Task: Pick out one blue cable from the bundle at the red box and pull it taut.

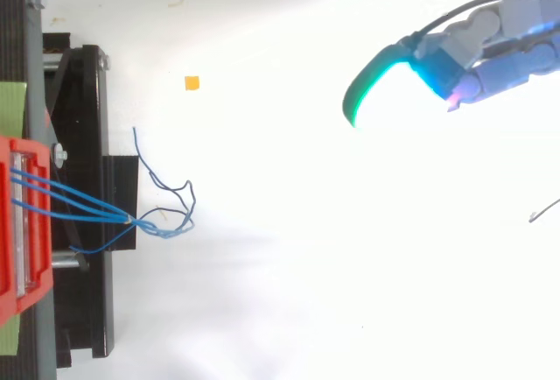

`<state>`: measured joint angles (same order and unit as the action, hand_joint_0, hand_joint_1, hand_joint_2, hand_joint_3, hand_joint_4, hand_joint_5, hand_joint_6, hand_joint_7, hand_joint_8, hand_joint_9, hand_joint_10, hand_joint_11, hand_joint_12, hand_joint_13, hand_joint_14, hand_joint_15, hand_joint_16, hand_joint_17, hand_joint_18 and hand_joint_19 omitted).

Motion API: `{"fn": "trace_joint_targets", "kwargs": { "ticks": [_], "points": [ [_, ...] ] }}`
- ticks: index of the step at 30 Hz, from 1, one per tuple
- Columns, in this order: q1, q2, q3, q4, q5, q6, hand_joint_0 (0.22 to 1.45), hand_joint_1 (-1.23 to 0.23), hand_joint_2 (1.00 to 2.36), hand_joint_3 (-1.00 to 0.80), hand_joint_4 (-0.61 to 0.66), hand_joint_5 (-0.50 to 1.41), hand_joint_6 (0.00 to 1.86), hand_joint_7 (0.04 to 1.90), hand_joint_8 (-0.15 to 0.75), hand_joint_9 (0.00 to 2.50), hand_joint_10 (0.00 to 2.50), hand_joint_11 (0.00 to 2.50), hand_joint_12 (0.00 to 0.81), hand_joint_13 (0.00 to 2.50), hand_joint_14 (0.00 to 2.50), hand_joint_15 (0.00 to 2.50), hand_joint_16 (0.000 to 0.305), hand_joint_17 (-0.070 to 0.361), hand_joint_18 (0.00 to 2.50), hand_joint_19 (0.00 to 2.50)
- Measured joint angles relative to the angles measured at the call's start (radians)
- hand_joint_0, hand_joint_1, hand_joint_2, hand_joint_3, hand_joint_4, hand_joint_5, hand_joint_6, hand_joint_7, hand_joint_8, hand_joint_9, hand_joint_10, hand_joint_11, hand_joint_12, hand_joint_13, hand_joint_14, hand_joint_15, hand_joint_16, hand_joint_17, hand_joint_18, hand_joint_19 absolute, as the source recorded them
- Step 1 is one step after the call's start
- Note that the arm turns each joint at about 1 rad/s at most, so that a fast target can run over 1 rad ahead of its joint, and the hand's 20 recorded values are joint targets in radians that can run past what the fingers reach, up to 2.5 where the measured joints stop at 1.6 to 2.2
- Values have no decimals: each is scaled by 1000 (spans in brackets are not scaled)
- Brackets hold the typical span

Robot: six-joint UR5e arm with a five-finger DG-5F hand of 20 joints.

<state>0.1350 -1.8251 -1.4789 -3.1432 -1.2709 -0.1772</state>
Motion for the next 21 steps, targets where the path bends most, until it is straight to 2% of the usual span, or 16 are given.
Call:
{"fn": "trace_joint_targets", "kwargs": {
  "ticks": [3,10,17,21],
  "points": [
    [0,-5,0,34,10,-11,505,-454,1000,-500,156,-221,501,619,266,623,3,89,321,296,0,0,54,121,114,210],
    [0,-25,0,90,59,-46,508,-469,1000,-500,160,-219,501,624,265,629,4,110,319,309,0,0,53,119,134,226],
    [3,-72,0,134,81,-63,511,-482,1000,-500,162,-217,501,628,266,637,4,113,318,322,0,0,52,118,152,228],
    [6,-116,0,182,97,-70,514,-486,1001,-500,163,-216,501,628,267,640,5,114,316,324,0,0,52,117,157,236]
  ]
}}
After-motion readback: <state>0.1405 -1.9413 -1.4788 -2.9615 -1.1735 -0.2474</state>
